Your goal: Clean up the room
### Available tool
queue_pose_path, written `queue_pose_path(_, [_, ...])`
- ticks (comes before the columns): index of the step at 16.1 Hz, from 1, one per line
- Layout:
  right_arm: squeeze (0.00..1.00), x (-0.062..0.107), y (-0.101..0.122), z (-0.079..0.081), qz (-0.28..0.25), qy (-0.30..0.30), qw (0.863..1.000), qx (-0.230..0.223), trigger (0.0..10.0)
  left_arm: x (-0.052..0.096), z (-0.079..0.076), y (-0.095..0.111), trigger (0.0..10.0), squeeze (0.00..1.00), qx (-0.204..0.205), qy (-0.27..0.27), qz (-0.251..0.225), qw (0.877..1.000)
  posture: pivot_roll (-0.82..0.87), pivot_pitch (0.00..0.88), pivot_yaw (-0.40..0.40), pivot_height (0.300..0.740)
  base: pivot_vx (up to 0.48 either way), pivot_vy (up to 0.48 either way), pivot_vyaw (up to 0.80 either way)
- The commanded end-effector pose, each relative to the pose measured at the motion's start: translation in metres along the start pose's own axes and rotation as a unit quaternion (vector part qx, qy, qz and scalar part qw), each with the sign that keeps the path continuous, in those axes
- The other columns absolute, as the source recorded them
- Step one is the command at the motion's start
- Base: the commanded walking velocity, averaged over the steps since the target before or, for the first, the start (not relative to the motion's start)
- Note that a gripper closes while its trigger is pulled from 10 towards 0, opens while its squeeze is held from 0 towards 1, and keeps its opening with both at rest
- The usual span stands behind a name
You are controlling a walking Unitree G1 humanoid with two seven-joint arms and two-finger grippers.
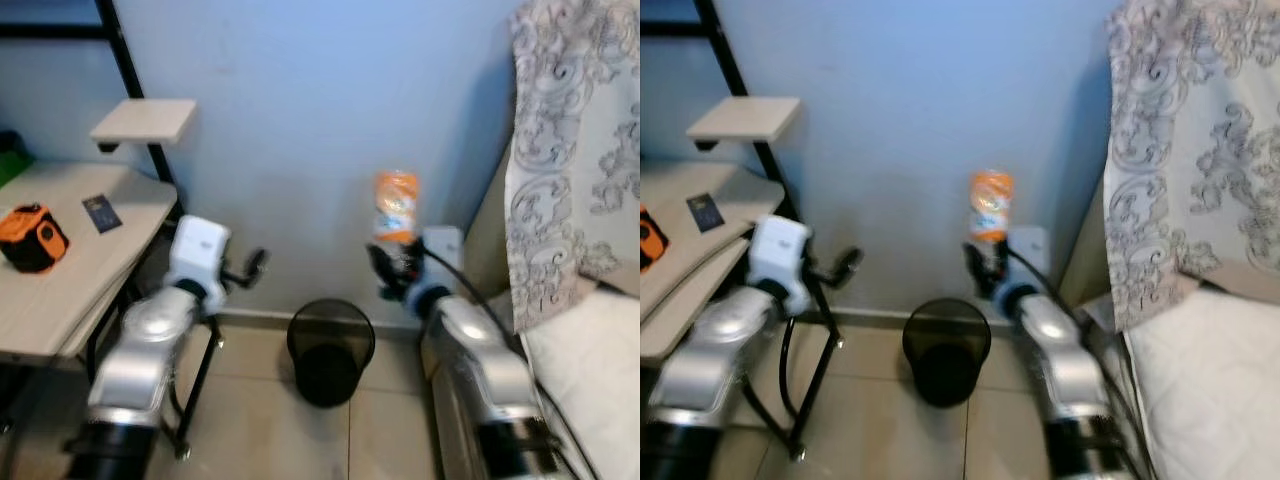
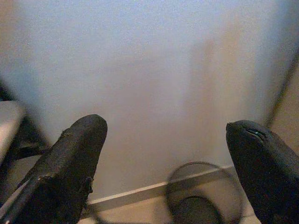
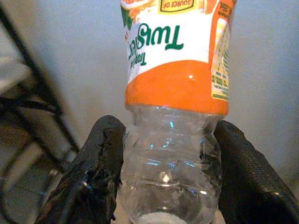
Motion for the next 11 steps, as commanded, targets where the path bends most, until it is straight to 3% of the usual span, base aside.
queue_pose_path(1, [0.00,-0.0023,0.0061,0.0036,-0.008,0.003,1.000,0.000,10.0,0.0011,0.0057,0.0058,10.0,0.00,-0.006,0.007,-0.005,1.000,-0.01,0.000,0.006,0.740,0.330,0.000,0.00])
queue_pose_path(9, [0.00,-0.0032,0.0052,0.0032,-0.002,0.002,1.000,0.003,10.0,0.0009,0.0055,0.0049,10.0,0.00,-0.006,0.006,-0.005,1.000,-0.02,0.000,0.007,0.740,0.333,0.000,0.00])
queue_pose_path(11, [0.00,-0.0022,0.0040,0.0024,0.001,0.005,1.000,-0.001,10.0,0.0021,0.0050,0.0042,10.0,0.00,-0.007,0.006,-0.005,1.000,-0.01,0.000,0.001,0.740,0.332,0.000,-0.80])
Point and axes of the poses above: a point about 5 cm out from each wrist's last joint towards the gripper, its own x axis pointing back from the gripper into the wrist, its own y axis along the axis of the wrist's last joint, z = x × y, the point moved 3 cm from there along -x, pointing out of the wrist towards the gripper, and after that the axes turned 8 degrees about x, right-handed, at the moved point
